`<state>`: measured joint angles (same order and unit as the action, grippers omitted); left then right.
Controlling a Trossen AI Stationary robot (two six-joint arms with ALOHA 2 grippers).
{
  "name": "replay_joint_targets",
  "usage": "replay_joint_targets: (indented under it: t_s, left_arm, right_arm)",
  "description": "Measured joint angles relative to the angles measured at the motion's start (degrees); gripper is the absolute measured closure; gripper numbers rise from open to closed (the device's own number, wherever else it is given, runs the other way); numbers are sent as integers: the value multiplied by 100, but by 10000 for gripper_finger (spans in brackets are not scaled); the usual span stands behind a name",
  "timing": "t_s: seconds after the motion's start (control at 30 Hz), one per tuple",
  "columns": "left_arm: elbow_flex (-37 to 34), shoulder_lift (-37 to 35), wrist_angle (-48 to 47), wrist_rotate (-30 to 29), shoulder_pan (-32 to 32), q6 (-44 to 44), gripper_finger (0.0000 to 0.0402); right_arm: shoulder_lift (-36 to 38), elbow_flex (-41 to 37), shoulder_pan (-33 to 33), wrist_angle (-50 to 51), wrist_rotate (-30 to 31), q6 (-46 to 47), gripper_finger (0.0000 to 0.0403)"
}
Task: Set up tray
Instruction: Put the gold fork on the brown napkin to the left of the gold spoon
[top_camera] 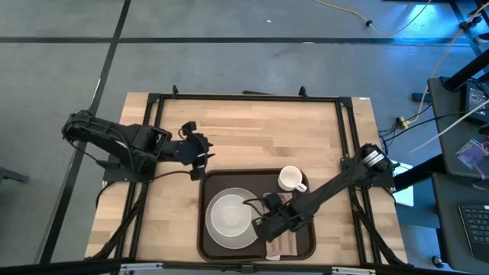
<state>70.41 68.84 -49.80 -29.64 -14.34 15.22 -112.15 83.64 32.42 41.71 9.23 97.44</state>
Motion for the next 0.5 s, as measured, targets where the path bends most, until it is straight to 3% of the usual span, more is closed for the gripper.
replay_joint_targets:
  t_s: [0.2,0.33,0.5]
  left_arm:
    - [0,0,-13,108,111,-102,263]
    - [0,0,-10,108,113,-150,263]
    - [0,0,5,106,113,-148,263]
  right_arm:
    - [-79,0,0,-66,-19,-22,346]
    - [-79,0,-25,-56,-396,-24,344]
    - [-79,0,-27,412,-456,-13,296]
